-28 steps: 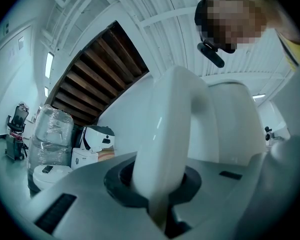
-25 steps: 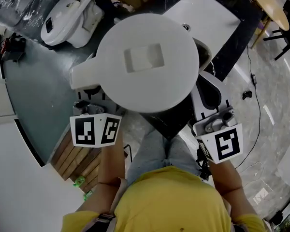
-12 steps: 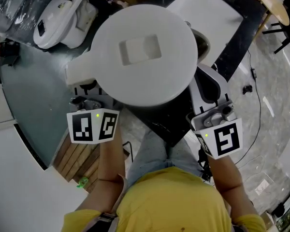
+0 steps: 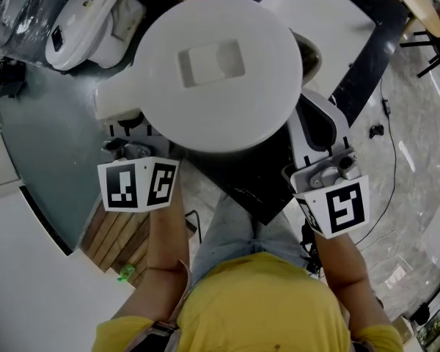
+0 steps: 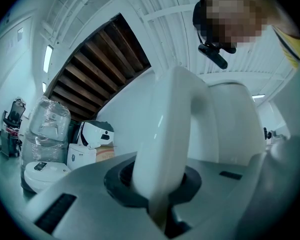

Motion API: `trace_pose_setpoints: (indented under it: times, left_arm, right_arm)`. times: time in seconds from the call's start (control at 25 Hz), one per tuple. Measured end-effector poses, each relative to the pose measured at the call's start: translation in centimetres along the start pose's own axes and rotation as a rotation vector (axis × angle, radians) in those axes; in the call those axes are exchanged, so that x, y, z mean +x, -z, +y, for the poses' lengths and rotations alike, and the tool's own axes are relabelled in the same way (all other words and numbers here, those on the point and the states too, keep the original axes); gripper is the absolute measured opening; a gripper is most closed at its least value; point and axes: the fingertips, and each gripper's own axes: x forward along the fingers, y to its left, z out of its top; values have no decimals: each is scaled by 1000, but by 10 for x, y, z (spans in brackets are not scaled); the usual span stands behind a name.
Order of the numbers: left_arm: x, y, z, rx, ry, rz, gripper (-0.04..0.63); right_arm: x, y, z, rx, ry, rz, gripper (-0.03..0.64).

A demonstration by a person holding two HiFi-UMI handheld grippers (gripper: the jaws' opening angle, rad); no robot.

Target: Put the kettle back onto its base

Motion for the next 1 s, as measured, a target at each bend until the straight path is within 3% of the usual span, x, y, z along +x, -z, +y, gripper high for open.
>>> trace_pose_setpoints:
  times: [1.0]
  left_arm:
    - [33,48,3,-6,46,28,43]
  right_arm:
    - [17,41,-24,23,59,55,9]
